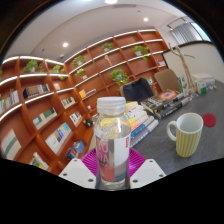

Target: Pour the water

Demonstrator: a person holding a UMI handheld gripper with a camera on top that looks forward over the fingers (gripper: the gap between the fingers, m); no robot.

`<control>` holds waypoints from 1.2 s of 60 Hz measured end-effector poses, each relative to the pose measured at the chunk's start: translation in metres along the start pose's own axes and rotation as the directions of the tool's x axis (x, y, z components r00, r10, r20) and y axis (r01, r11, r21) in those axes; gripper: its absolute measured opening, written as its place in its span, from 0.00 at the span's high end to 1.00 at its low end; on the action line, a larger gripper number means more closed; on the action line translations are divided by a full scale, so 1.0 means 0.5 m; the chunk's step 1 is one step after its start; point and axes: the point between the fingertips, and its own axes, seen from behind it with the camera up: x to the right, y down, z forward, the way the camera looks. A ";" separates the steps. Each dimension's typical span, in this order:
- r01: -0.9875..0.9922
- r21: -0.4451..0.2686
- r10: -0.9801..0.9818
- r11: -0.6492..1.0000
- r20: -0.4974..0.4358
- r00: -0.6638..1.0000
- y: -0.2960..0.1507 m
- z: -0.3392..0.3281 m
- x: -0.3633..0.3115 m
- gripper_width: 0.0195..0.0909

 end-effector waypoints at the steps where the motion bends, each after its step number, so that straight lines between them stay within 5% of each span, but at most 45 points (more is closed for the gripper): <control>1: -0.053 -0.005 0.053 0.999 -0.001 0.999 -0.003 0.000 0.006 0.76; 23: -0.789 -0.082 0.792 0.609 0.106 0.601 -0.101 -0.013 0.049 0.76; 50: -0.990 -0.140 0.993 -0.006 0.117 -0.023 -0.170 0.005 0.112 0.76; 62: -0.988 -0.121 0.990 0.092 0.116 0.078 -0.196 -0.014 0.117 0.76; 72: -0.845 -0.004 0.841 0.535 0.096 0.532 -0.275 -0.066 0.147 0.76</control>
